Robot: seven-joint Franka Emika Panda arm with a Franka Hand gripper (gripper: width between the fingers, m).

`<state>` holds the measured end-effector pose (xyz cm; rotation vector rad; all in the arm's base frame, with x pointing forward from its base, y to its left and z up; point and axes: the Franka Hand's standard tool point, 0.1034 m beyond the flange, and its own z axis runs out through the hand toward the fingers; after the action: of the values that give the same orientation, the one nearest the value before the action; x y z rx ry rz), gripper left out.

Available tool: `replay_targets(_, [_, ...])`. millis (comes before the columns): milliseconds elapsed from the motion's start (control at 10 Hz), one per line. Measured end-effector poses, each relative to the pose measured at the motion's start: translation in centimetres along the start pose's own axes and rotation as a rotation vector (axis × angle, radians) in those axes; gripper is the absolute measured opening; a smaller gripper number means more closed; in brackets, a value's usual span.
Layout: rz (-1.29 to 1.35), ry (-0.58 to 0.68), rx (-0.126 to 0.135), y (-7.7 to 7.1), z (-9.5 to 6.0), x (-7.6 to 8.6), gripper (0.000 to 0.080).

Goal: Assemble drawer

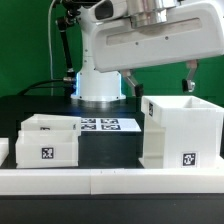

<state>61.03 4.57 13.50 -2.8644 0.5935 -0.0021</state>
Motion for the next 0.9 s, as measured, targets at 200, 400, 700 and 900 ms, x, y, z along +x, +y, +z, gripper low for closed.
replay_targets(200, [-0.131,-0.003,0.0,-0.1,0.2,-0.1,0.0649])
replay_targets(400, [-0.265,-0.003,-0.001,0.1,0.2,0.0,0.0649])
replay_targets(700, [-0.398,-0.016,-0.062,4.2,-0.2,-0.4,0.0649])
replay_targets(900, [-0.436,-0.001,-0.092,6.9,0.0,-0.1,0.0649])
